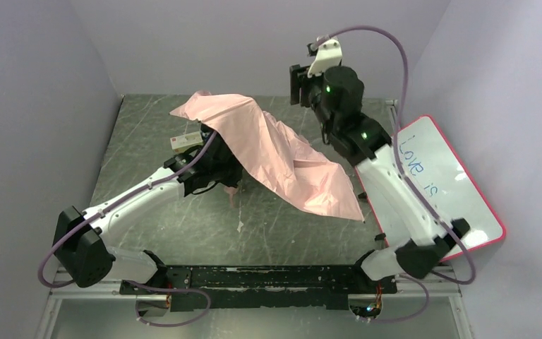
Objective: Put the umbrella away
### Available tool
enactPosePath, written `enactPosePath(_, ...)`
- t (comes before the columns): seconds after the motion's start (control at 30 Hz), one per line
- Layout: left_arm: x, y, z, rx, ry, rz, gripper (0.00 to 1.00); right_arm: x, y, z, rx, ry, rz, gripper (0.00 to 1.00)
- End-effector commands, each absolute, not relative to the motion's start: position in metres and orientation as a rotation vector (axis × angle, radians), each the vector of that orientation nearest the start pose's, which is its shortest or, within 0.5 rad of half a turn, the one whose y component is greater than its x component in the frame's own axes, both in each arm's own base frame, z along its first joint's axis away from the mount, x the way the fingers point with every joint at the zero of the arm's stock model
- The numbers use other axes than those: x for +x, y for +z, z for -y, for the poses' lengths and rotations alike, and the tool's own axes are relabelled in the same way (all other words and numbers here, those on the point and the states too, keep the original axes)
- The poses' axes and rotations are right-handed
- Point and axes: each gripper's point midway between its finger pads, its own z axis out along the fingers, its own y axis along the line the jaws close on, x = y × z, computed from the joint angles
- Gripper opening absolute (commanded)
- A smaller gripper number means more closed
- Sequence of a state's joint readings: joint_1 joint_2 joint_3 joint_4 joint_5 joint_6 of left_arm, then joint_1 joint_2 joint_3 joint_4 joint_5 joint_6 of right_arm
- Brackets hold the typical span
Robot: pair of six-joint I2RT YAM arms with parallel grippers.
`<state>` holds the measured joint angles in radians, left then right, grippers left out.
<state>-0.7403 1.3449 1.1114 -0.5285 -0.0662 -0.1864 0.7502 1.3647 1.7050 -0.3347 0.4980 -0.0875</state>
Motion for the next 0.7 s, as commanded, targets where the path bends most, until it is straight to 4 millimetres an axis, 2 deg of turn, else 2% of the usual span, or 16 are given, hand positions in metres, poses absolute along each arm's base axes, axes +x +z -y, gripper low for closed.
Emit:
enactPosePath(0.0,0.275,0.171,0.241,0.65,-0.355,-2.297,0.05,0.416,0.408,-0.197,-0.227,0.275,-1.744,0.65)
enactPosePath(0.1,0.275,0.172,0.24,0.668,-0.341,-2.295,0.05,0.453,0.37,-0.181,-0.191,0.265,-1.837,0.64)
enactPosePath(0.2,0.276,0.17,0.241,0.681,-0.336,-2.298,0.05,0.468,0.33,-0.189,-0.255,0.31,-1.945,0.63)
enactPosePath(0.3,0.278,0.169,0.243,0.685,-0.338,-2.301,0.05,0.46,0.298,-0.217,-0.369,0.467,-2.018,0.62)
enactPosePath(0.37,0.279,0.169,0.245,0.687,-0.34,-2.301,0.05,0.451,0.283,-0.227,-0.422,0.539,-2.065,0.61)
enactPosePath(0.5,0.282,0.174,0.247,0.689,-0.34,-2.294,0.05,0.426,0.278,-0.242,-0.466,0.687,-2.071,0.59)
enactPosePath(0.67,0.287,0.2,0.251,0.689,-0.348,-2.255,0.05,0.394,0.276,-0.257,-0.517,0.839,-2.099,0.57)
